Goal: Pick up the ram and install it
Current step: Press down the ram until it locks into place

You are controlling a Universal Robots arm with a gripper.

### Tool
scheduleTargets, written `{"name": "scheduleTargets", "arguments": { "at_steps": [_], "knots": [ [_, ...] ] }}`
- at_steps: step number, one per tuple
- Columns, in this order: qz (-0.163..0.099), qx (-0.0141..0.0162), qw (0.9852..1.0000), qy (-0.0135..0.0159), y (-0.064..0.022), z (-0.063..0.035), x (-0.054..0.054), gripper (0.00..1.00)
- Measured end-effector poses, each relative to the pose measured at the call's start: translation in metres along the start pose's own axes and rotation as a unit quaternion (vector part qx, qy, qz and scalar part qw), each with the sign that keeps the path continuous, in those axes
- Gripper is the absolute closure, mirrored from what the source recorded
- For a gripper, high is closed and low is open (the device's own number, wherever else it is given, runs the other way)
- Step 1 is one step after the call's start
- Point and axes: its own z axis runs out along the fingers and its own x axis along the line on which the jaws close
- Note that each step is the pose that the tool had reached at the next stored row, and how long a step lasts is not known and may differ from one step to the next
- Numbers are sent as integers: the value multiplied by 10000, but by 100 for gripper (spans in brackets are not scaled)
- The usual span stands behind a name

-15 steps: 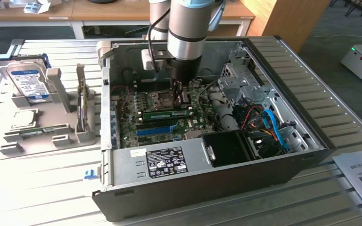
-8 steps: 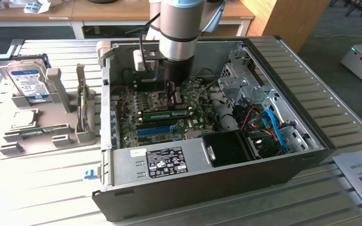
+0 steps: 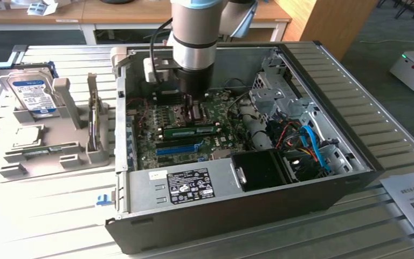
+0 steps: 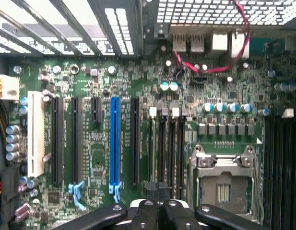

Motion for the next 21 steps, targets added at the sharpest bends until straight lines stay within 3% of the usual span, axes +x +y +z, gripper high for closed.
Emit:
{"name": "scheduleTargets", "arguments": {
  "at_steps": [11,21],
  "knots": [
    [0,59,10000,-1,180,-2,2,90],
    [0,96,10000,-1,277,-3,3,90]
  ]
}}
